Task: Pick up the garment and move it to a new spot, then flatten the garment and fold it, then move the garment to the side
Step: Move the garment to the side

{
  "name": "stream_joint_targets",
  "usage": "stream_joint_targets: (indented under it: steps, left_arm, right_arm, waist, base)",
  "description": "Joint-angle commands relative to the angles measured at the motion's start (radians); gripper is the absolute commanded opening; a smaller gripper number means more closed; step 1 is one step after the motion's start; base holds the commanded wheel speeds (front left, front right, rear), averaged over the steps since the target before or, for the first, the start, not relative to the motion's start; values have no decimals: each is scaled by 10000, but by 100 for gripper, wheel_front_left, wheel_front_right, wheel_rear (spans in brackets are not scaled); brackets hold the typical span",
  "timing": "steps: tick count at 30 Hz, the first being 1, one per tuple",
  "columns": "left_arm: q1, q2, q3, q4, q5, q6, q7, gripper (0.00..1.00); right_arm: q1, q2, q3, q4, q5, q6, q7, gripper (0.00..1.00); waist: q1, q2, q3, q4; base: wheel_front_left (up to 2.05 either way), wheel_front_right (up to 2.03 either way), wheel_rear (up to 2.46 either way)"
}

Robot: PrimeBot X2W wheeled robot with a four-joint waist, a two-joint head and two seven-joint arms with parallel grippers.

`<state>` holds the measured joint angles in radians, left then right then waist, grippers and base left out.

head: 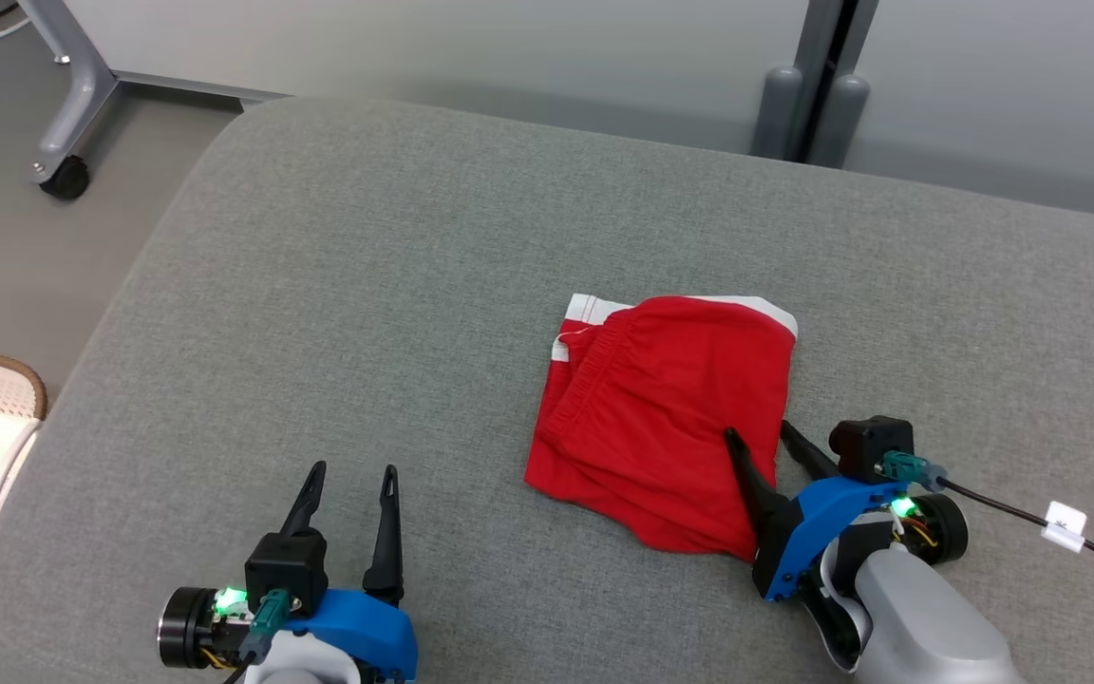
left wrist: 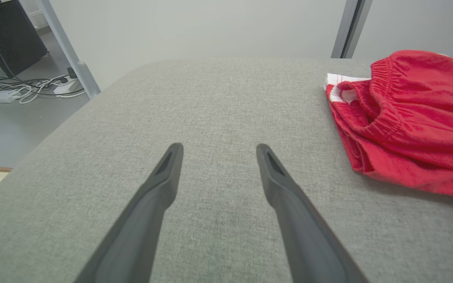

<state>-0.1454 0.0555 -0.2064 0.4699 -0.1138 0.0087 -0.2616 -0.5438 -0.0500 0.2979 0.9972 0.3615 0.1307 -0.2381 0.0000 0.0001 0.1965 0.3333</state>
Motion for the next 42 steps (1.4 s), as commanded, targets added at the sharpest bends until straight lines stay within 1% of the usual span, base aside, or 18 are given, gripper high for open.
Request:
stream_joint_targets:
  steps: [1,5,10,13,15,22,26,30,36,39,42]
  left_arm:
    - [-95,-39,-5,-62,54,-37,-45,100]
    - [-252,-33,-20,-76,146,-94,-45,100]
    - [-413,-38,20,-121,261,-159,-45,100]
    - [-463,-33,60,-180,289,-208,-47,100]
    - [-440,-33,151,-221,298,-199,-46,100]
    - [-656,-28,219,-191,380,-285,-46,100]
    - [-763,-32,212,-156,432,-330,-46,100]
    - [-815,-17,235,-119,470,-395,-46,100]
    - [-820,7,269,-48,527,-460,-46,100]
    - [-855,1,246,-43,527,-480,-46,100]
    - [-941,-6,165,-25,567,-533,-46,100]
  right_arm:
    - [12,-17,167,247,16,0,71,0]
    - [-246,-27,464,308,188,-4,-101,0]
    - [-374,-55,411,-28,283,-10,-271,0]
    - [-182,-35,71,-578,138,-5,-269,0]
    - [60,-37,77,-921,216,-5,-271,0]
    - [442,-31,525,-1889,459,-4,-275,0]
    - [624,-23,602,-2332,476,-2,-275,0]
    - [933,-11,657,-2712,480,0,-272,0]
    - [1269,-18,808,-3051,475,-2,-273,0]
    - [1387,-15,710,-3035,294,-2,-273,0]
    - [1201,-15,438,-2757,-178,-2,-273,0]
  waist:
    - [0,-1,8,-72]
    - [0,-1,11,-438]
    - [0,-1,-129,-1287]
    - [0,-1,-223,-2007]
    - [0,-1,-266,-2666]
    - [0,-1,-245,-4847]
    - [0,-1,-222,-5807]
    - [0,-1,-160,-6550]
    - [0,-1,-105,-7271]
    - [0,-1,-53,-7385]
    - [0,-1,43,-7293]
  base:
    - [0,0,0]
    - [0,0,0]
    - [0,0,0]
    - [0,0,0]
    - [0,0,0]
    - [0,0,0]
    - [0,0,0]
    - [0,0,0]
    - [0,0,0]
    - [0,0,0]
    - [0,0,0]
